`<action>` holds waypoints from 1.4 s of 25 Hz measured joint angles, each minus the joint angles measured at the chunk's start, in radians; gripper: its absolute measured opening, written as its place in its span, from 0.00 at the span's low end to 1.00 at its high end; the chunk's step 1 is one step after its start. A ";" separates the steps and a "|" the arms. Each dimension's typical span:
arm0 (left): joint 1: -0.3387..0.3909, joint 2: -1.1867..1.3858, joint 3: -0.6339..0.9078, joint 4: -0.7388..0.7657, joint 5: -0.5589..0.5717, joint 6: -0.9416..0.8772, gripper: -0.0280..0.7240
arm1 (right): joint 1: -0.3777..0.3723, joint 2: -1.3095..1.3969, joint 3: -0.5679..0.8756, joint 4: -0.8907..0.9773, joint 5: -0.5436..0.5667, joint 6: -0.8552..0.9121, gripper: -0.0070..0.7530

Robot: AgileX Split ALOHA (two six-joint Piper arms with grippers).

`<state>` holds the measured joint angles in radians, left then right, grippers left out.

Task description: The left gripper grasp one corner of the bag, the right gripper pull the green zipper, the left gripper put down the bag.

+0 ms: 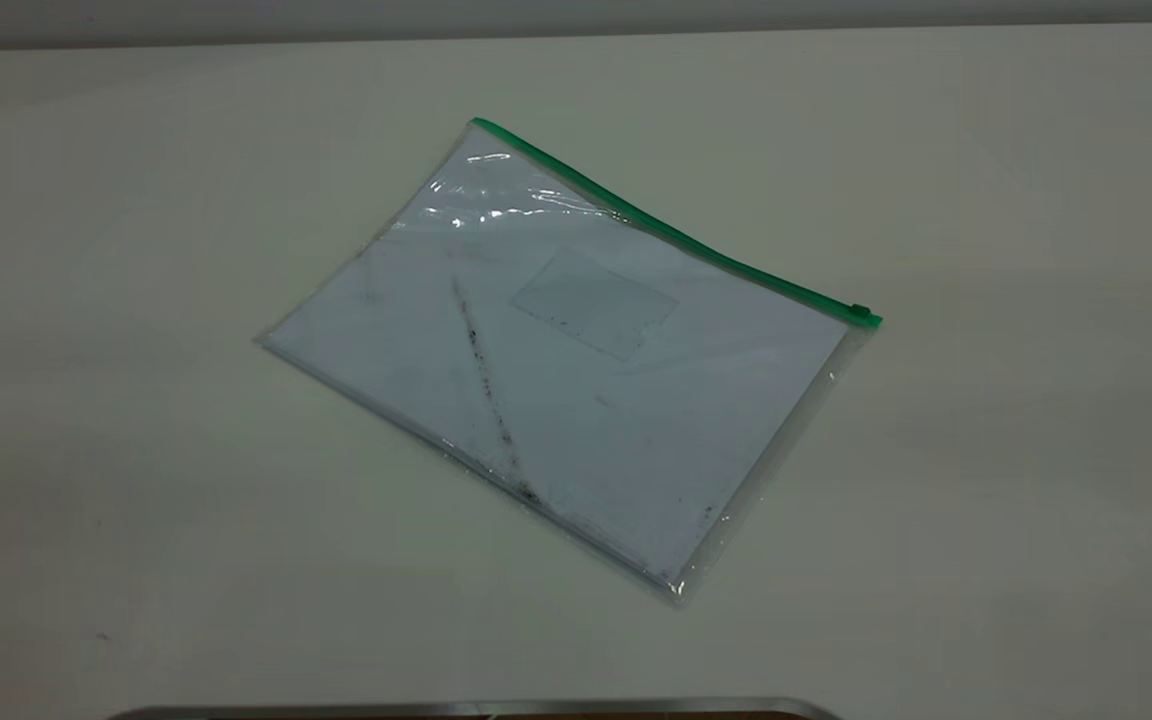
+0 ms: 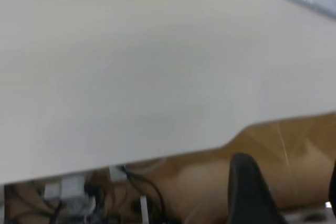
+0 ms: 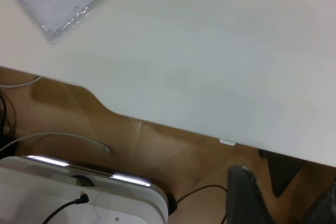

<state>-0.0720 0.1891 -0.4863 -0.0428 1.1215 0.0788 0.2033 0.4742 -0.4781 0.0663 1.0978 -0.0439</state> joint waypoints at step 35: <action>0.166 -0.208 0.000 0.003 0.012 -0.006 0.61 | -0.196 -0.490 0.004 0.003 0.025 0.002 0.58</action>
<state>0.0938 -0.0186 -0.4863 -0.0400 1.1339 0.0732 0.0069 -0.0163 -0.4744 0.0696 1.1226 -0.0416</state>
